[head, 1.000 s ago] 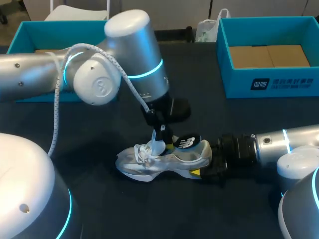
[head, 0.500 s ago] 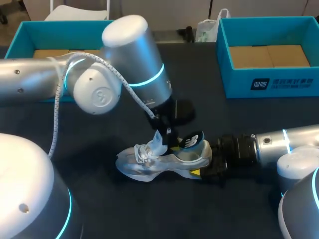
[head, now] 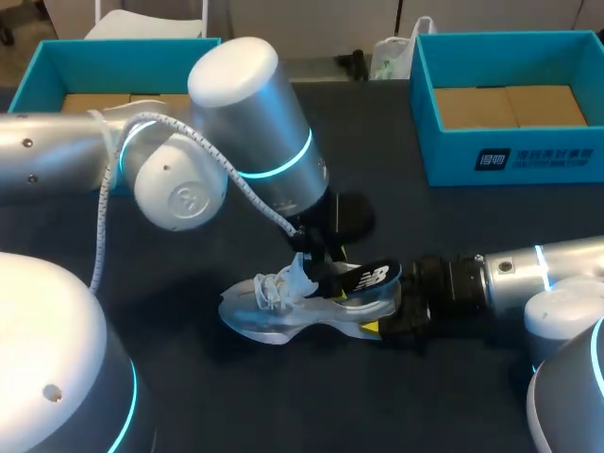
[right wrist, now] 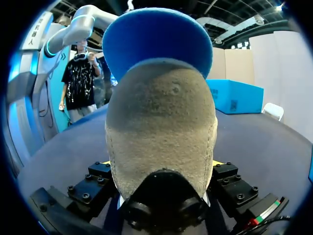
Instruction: Take the shoe out of the shoebox, open the shoe tongue, remove and reinsert the insole, then place the shoe into the shoebox
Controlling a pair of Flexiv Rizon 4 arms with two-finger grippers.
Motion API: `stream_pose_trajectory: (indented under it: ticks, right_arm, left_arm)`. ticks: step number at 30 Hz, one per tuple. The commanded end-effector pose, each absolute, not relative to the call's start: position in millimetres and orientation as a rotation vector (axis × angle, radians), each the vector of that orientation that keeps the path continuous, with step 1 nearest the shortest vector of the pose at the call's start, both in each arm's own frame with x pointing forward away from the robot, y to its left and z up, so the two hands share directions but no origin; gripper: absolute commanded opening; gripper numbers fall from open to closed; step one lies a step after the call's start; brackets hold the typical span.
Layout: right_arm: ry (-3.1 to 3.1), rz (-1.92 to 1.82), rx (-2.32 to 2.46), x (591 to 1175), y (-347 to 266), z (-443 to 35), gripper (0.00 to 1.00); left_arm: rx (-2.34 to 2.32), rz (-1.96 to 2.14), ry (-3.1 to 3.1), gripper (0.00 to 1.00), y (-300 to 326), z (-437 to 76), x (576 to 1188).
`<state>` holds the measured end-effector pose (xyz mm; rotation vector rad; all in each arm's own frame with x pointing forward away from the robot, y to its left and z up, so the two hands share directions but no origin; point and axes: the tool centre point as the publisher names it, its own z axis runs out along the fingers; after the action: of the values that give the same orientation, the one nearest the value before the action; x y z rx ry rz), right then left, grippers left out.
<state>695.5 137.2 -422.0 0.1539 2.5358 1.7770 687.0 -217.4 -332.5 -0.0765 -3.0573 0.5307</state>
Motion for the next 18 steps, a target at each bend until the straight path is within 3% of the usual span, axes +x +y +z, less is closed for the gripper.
stream_pose_trajectory:
  ticks: [1, 4, 8, 18]
  right_arm:
    - [2.542, 1.769, 0.156, 694.8, 139.4, -422.6, 0.0]
    - [2.542, 1.769, 0.156, 694.8, 139.4, -422.6, 0.0]
    - [2.542, 1.769, 0.156, 694.8, 139.4, -422.6, 0.0]
    - [2.542, 1.769, 0.156, 694.8, 139.4, -422.6, 0.0]
  left_arm:
    - [-0.067, 0.538, -3.105, 0.71, -220.4, -334.2, 674.9]
    - [-0.061, 0.54, -3.124, 0.66, -226.0, -336.3, 674.1]
    - [-0.027, 0.548, -3.166, 0.5, -232.3, -338.0, 674.2]
    - [0.056, 0.586, -3.242, 0.47, -237.6, -334.6, 669.5]
